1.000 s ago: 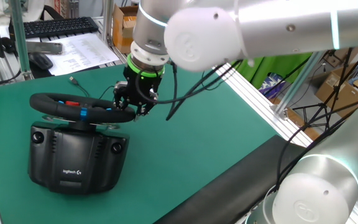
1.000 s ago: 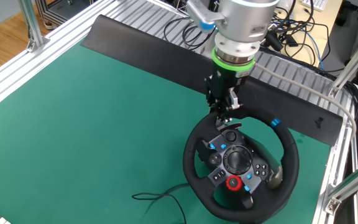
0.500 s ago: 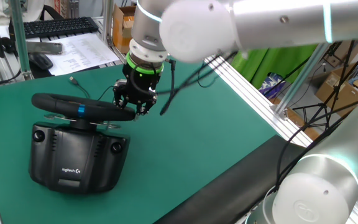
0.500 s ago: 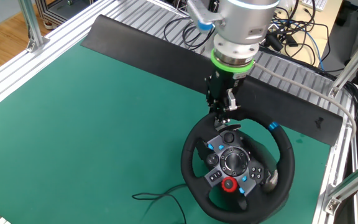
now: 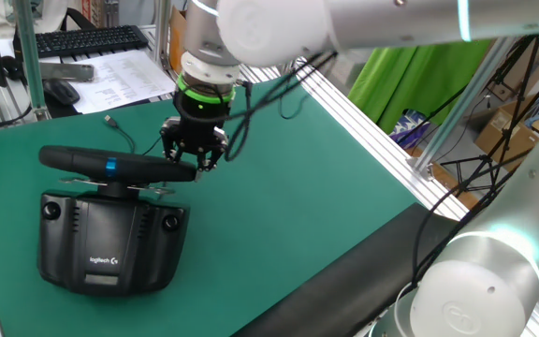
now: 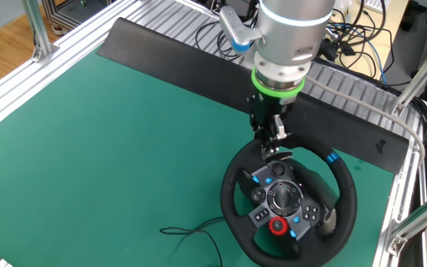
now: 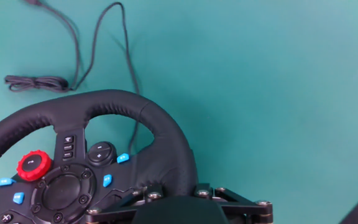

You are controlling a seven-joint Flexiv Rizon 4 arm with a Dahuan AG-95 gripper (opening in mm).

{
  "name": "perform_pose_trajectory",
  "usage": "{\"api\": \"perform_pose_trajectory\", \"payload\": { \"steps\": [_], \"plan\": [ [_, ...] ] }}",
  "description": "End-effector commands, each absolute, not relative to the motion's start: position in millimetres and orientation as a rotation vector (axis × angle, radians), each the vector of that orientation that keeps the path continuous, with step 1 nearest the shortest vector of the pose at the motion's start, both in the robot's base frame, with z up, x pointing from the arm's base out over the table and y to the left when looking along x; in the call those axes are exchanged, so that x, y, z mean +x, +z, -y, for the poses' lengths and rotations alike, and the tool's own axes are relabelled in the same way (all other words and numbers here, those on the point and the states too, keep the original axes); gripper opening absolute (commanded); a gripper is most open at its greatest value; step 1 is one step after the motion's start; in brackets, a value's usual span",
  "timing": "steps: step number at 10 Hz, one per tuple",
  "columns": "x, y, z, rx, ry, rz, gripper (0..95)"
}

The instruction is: Rotate the steering wheel 90 degrees clockwise

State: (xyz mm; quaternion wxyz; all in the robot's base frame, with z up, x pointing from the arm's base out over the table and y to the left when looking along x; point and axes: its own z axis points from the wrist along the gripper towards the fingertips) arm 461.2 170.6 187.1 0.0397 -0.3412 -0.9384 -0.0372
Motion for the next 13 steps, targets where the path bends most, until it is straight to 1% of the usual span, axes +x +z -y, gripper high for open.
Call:
{"api": "perform_pose_trajectory", "payload": {
  "steps": [1,4,6,8,13],
  "plan": [
    [461.3,193.8,-174.1,-1.023,-0.114,2.834,0.0],
    [461.1,194.9,-174.2,-0.998,-0.109,2.806,0.0],
    [461.2,195.5,-175.7,-1.019,-0.173,2.761,0.0],
    [461.4,194.5,-176.0,-0.977,-0.139,2.731,0.0],
    [460.4,193.6,-178.9,-0.989,-0.139,2.717,0.0]
  ]
}}
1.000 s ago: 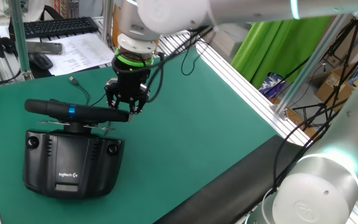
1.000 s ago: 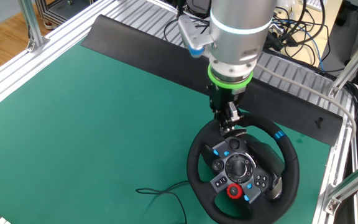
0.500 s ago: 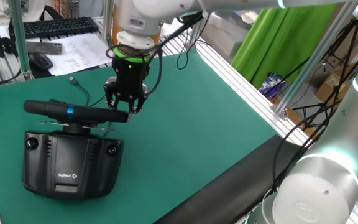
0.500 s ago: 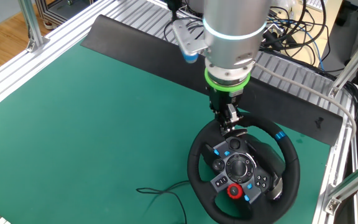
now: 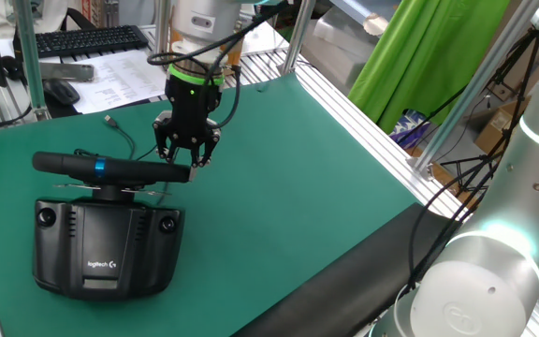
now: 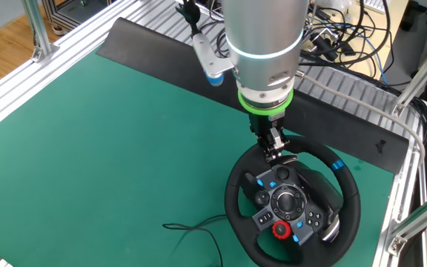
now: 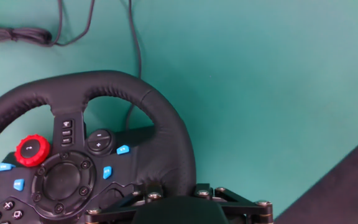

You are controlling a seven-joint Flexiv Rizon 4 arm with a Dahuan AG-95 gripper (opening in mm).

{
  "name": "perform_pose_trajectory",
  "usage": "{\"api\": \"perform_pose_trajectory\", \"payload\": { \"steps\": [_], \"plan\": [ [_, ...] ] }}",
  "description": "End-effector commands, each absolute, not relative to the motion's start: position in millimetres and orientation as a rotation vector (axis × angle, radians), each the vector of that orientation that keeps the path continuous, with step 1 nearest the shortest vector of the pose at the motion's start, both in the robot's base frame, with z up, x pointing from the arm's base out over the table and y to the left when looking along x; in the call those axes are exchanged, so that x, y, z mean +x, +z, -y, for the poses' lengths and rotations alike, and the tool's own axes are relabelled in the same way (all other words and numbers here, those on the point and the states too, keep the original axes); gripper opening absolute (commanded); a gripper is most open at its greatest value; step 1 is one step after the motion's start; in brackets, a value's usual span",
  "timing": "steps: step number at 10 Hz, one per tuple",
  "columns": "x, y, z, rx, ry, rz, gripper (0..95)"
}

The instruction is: Rotate the steering wheel 90 degrees clockwise

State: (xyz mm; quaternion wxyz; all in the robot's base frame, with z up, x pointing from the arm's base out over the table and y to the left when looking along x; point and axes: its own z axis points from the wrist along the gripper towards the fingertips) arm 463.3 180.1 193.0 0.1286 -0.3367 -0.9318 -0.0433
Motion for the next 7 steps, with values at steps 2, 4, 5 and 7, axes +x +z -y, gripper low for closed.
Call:
{"api": "perform_pose_trajectory", "payload": {
  "steps": [2,4,5,7],
  "plan": [
    [460.1,193.1,-179.8,-1.004,-0.133,2.721,0.0],
    [460.2,192.8,-180.1,-1.032,-0.125,2.719,19.0],
    [460.2,192.9,-180.4,-1.037,-0.124,2.717,19.0],
    [460.2,193.1,-180.8,-1.041,-0.120,2.716,19.0]
  ]
}}
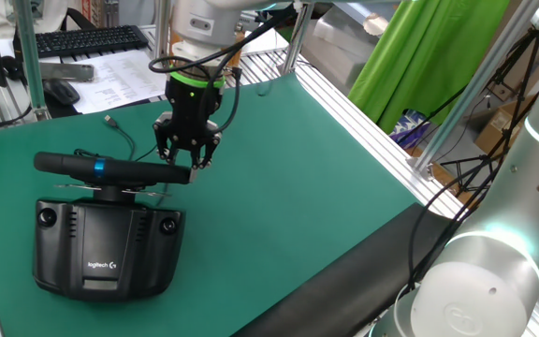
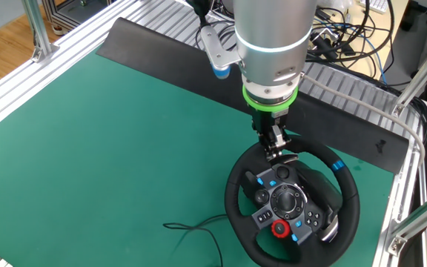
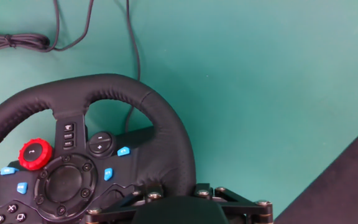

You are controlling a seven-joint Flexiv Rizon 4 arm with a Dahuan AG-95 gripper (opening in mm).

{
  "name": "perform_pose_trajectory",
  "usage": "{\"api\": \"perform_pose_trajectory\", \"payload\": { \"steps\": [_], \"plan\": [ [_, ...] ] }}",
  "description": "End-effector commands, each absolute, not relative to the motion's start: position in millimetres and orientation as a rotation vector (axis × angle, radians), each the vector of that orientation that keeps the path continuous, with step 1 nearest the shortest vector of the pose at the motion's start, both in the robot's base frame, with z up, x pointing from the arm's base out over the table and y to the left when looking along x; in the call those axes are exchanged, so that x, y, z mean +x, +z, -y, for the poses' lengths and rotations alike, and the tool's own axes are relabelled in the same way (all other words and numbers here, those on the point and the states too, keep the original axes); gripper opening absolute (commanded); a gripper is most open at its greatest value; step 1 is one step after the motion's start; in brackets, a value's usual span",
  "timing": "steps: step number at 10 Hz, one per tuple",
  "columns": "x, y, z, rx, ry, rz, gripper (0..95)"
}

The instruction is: Rotate the steering wheel 90 degrees clockwise

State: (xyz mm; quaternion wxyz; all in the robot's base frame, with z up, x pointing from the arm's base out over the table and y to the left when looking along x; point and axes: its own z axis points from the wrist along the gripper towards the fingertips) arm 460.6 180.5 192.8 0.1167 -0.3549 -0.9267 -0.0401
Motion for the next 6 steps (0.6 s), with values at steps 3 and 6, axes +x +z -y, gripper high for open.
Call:
{"api": "perform_pose_trajectory", "payload": {
  "steps": [3,6],
  "plan": [
    [460.5,192.6,-181.9,-1.051,-0.127,2.711,38.0],
    [460.9,194.6,-184.3,-1.050,-0.128,2.710,57.0]
  ]
}}
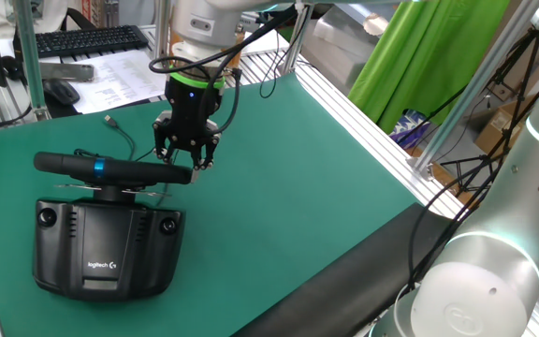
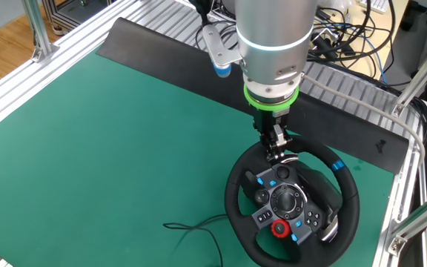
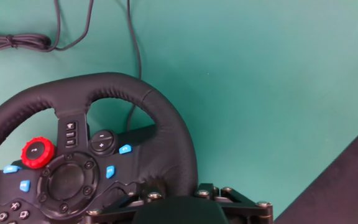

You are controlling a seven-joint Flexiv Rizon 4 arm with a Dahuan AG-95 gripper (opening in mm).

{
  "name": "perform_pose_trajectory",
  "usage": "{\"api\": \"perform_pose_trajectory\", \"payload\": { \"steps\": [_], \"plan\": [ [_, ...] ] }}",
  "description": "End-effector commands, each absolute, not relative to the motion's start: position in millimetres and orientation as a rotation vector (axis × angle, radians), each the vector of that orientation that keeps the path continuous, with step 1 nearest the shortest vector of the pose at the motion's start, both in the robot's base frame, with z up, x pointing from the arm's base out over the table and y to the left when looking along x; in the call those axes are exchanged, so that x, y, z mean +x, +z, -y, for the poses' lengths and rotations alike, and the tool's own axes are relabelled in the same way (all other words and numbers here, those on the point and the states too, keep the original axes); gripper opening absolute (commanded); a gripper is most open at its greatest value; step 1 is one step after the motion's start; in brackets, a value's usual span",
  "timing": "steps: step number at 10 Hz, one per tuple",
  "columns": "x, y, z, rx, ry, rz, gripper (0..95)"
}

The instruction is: Rotate the steering wheel 90 degrees clockwise

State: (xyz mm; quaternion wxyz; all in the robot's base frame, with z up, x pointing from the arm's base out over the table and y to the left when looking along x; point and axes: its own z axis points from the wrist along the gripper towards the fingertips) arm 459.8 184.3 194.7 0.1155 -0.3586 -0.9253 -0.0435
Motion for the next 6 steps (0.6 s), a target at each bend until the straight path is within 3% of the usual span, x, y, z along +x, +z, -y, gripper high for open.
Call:
{"api": "perform_pose_trajectory", "payload": {
  "steps": [1,6],
  "plan": [
    [461.9,197.3,-186.0,-1.045,-0.141,2.702,57.0],
    [463.5,207.6,-191.9,-1.034,-0.142,2.701,57.0]
  ]
}}
